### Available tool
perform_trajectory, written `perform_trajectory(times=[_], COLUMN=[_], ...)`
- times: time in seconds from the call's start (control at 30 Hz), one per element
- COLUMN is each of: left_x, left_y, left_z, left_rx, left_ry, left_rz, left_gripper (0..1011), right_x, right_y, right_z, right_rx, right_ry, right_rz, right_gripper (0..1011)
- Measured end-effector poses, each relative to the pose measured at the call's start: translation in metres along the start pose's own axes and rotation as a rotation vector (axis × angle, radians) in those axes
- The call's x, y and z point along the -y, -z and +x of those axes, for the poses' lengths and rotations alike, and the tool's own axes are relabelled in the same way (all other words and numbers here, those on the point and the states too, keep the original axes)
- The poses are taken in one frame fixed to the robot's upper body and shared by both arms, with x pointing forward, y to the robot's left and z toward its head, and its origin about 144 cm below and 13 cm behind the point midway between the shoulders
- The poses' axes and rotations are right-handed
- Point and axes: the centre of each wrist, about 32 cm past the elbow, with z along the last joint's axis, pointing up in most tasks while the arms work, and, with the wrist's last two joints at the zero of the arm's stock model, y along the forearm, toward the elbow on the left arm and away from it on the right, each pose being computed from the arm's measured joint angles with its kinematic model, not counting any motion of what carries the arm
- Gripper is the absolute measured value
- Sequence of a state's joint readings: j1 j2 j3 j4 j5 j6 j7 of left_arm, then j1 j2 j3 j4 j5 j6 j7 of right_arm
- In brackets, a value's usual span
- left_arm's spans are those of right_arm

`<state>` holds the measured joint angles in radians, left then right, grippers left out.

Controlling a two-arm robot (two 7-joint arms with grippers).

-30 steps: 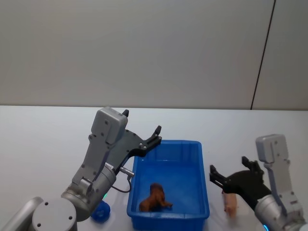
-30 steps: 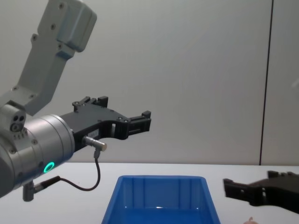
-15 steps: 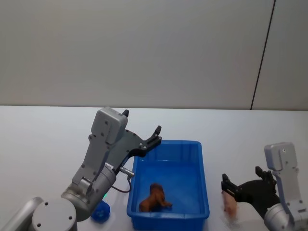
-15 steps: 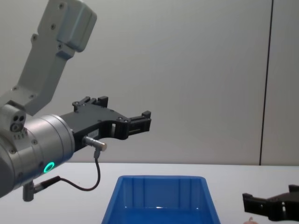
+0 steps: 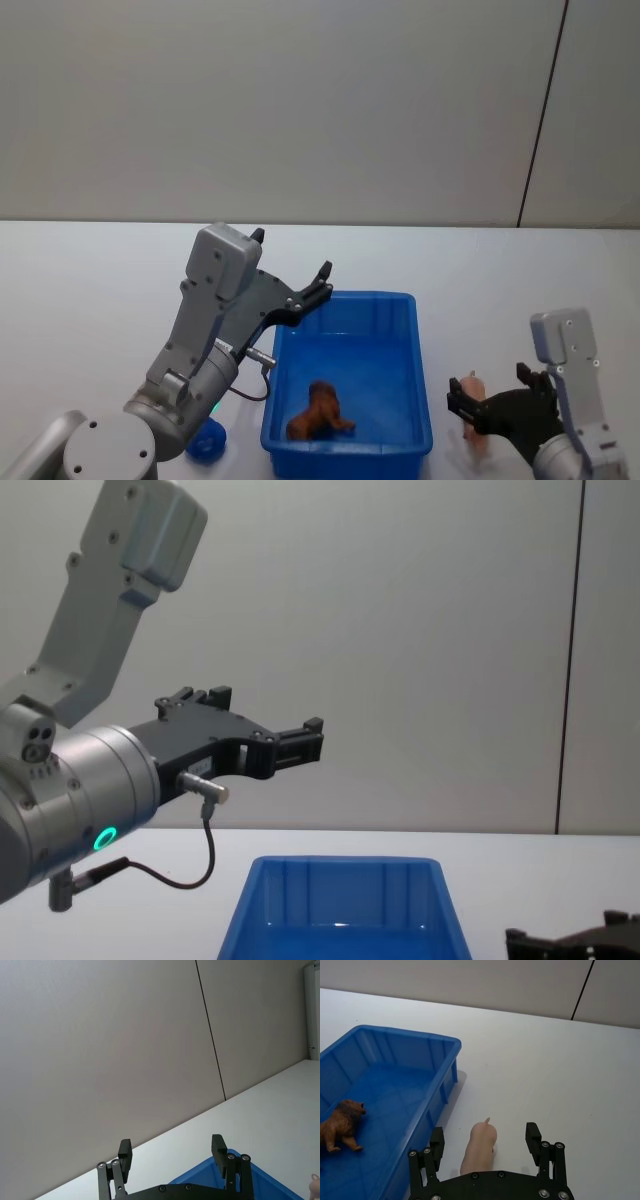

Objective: Pick up the two dolls from the table and place them into the box.

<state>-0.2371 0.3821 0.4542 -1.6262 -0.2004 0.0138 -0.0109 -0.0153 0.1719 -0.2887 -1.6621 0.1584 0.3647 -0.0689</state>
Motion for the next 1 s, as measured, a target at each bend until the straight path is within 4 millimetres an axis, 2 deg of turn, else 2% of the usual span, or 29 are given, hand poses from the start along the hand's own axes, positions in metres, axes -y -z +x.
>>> perform_trajectory(times=[1.0], left_x=[0.000], left_y=[0.000], left_z=[0.000], left_rx=[0.000], left_ry=[0.000], left_rz=[0.000], left_gripper=[1002], right_x=[-0.015], right_y=[0.008], right_z=[-0.017], right_rx=[-0.010], right_ry=[-0.003], right_rz=[-0.103], right_gripper=[1001])
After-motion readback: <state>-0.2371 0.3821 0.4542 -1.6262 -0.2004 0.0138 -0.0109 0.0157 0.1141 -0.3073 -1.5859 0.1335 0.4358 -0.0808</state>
